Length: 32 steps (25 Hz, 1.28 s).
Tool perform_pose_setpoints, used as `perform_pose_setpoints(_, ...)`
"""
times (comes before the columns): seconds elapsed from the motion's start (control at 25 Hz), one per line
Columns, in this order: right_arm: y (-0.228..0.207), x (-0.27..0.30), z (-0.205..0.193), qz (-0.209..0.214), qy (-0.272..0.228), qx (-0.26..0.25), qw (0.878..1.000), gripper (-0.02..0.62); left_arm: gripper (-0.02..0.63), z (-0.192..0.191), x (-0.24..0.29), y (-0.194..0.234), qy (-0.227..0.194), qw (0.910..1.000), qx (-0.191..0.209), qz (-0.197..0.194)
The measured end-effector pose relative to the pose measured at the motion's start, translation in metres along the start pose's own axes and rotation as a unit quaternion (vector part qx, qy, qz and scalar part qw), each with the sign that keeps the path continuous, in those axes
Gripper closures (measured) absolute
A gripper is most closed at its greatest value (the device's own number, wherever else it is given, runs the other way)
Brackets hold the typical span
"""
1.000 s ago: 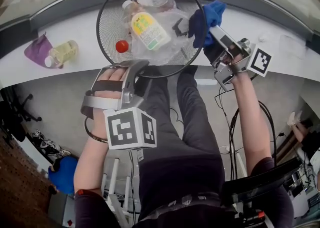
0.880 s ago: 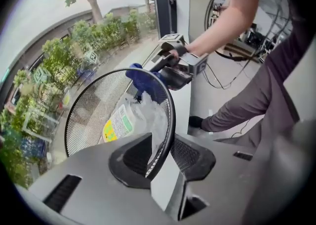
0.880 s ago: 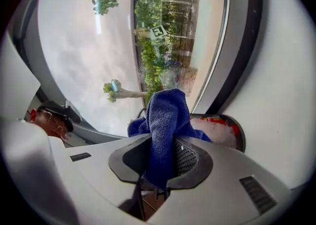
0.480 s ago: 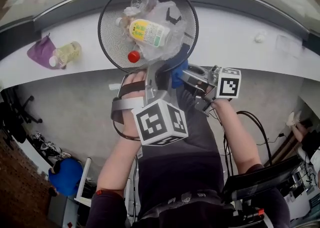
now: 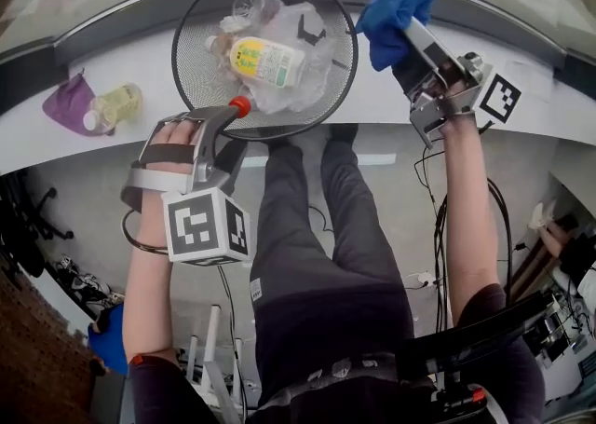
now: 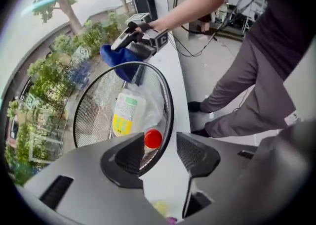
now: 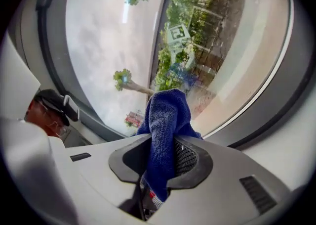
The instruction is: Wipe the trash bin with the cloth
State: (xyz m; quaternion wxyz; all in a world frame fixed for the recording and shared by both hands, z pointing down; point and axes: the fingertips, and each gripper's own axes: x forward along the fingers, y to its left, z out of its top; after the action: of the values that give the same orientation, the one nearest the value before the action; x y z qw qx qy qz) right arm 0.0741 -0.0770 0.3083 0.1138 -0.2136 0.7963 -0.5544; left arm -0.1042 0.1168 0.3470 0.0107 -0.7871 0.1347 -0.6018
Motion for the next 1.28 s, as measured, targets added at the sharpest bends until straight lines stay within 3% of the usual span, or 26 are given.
perform_pose_setpoints(0.08,-0.006,0.020,-0.021,-0.009,0.059,-0.012,0.998,0.502,0.416,0.002,0.004,0.004,-0.007,0.9999,-0.008,0.011)
perform_pose_setpoints(0.16,-0.015,0.023,-0.050,-0.026,0.093,0.010,0.995,0.502,0.451,0.005,0.006,0.004,-0.011,0.9995,-0.026,0.011)
perform_pose_setpoints(0.32,-0.020,0.003,-0.083,-0.028,0.053,0.102,0.993,0.502,0.439,0.008,0.005,0.006,-0.012,0.9973,-0.072,-0.005)
perform_pose_setpoints(0.6,-0.019,-0.017,-0.127,-0.020,0.032,0.158,0.987,0.502,0.439,0.023,0.005,0.000,-0.016,0.9905,-0.137,0.001)
perform_pose_setpoints(0.72,-0.016,-0.015,-0.139,-0.009,0.046,0.158,0.986,0.502,0.447,0.031,0.005,0.000,-0.022,0.9837,-0.179,0.000)
perform_pose_setpoints(0.92,0.006,0.002,-0.196,-0.002,0.144,0.137,0.980,0.502,0.497,0.060,0.004,0.004,-0.057,0.9681,-0.244,0.002)
perform_pose_setpoints(1.04,0.008,0.001,-0.202,0.006,0.109,0.172,0.979,0.502,0.508,0.074,-0.002,0.002,-0.095,0.9587,-0.268,-0.018)
perform_pose_setpoints(1.12,0.002,-0.007,-0.197,-0.005,0.097,0.169,0.981,0.502,0.508,0.078,-0.010,-0.006,-0.108,0.9641,-0.239,-0.040)
perform_pose_setpoints(1.2,-0.008,-0.015,-0.176,-0.022,0.085,0.142,0.986,0.502,0.494,0.069,-0.019,-0.015,-0.081,0.9841,-0.152,-0.044)
perform_pose_setpoints(1.28,-0.017,-0.022,-0.134,-0.035,0.050,0.119,0.991,0.502,0.456,0.049,-0.024,-0.017,-0.038,0.9966,-0.066,-0.032)
